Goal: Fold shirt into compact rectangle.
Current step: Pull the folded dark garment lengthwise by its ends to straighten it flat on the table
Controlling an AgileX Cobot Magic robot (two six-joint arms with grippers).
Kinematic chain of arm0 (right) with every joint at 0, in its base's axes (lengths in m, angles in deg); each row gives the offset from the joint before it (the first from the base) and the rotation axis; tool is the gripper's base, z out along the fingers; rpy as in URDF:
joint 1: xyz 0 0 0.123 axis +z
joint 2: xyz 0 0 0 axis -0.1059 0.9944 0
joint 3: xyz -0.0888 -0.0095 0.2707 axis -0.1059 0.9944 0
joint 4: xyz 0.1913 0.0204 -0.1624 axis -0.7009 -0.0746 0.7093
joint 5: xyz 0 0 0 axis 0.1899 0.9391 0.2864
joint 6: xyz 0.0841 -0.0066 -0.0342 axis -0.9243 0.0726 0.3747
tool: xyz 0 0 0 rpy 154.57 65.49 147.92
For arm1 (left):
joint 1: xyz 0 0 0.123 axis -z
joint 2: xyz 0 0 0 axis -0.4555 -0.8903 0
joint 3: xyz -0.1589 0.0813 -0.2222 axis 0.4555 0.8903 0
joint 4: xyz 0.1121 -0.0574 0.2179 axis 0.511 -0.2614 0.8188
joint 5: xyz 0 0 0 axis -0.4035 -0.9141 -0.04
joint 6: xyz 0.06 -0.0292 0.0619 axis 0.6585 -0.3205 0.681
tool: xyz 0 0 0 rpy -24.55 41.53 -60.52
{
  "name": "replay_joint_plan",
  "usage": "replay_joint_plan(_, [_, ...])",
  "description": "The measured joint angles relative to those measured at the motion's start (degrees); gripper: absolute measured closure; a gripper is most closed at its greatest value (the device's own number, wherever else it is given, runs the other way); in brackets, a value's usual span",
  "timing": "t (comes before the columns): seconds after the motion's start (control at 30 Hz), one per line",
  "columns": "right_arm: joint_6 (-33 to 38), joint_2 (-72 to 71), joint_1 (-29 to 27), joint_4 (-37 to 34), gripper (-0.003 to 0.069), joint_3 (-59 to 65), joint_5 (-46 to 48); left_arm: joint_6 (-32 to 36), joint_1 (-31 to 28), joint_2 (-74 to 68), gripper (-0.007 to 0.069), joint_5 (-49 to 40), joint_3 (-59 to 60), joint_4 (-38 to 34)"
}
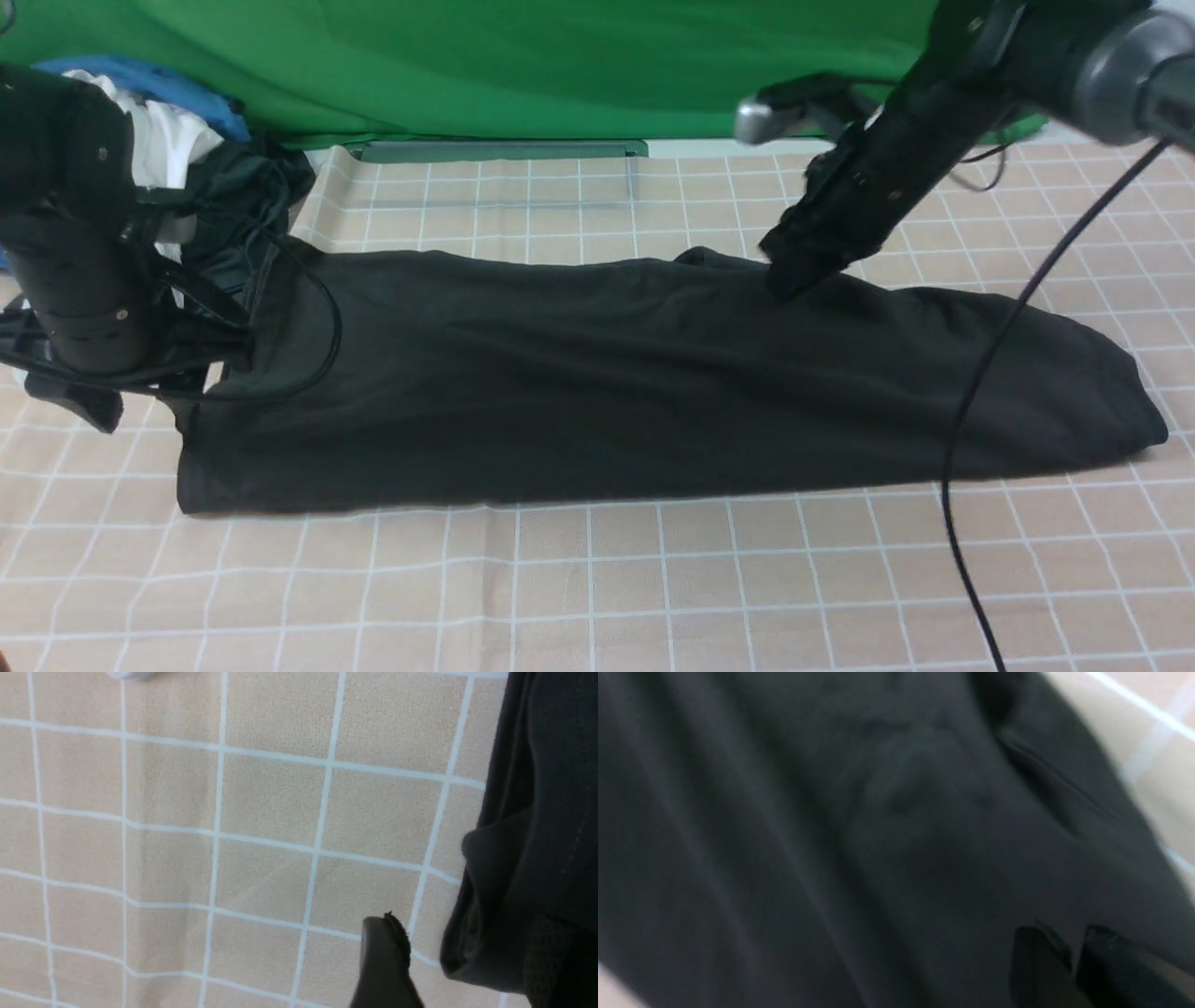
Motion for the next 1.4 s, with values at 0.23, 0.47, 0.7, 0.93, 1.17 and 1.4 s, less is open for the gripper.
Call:
replay_joint_plan(0.23, [-0.1,4.9,1.5,-0.1,0.0564,0.0,-9.2,8.4,0.4,0.7,0.0567,4.4,2.5,-16.0])
replay_joint_plan(0.47, [-2.3,6.2,1.5,1.3,0.0582,-0.2,-22.9,9.2,1.9,0.7,0.0610,6.1,6.5,-18.3])
replay_joint_plan(0.7, [-3.4,5.2,0.6,5.2,0.0583,-7.0,-11.8,10.6,2.0,4.3,0.0610,6.3,6.6,-18.5])
replay_joint_plan(0.93, [-7.3,-4.3,-7.3,7.2,0.0587,-13.6,7.3,11.9,2.0,13.3,0.0609,6.3,7.2,-18.5])
replay_joint_plan(1.17, [-12.7,-10.2,-19.5,8.8,0.0587,-2.5,11.7,13.2,2.0,23.0,0.0609,6.9,13.1,-20.0])
replay_joint_plan(1.4, [-15.7,-13.2,-24.5,10.7,0.0321,16.6,7.1,14.4,2.0,31.6,0.0609,9.6,21.1,-23.0])
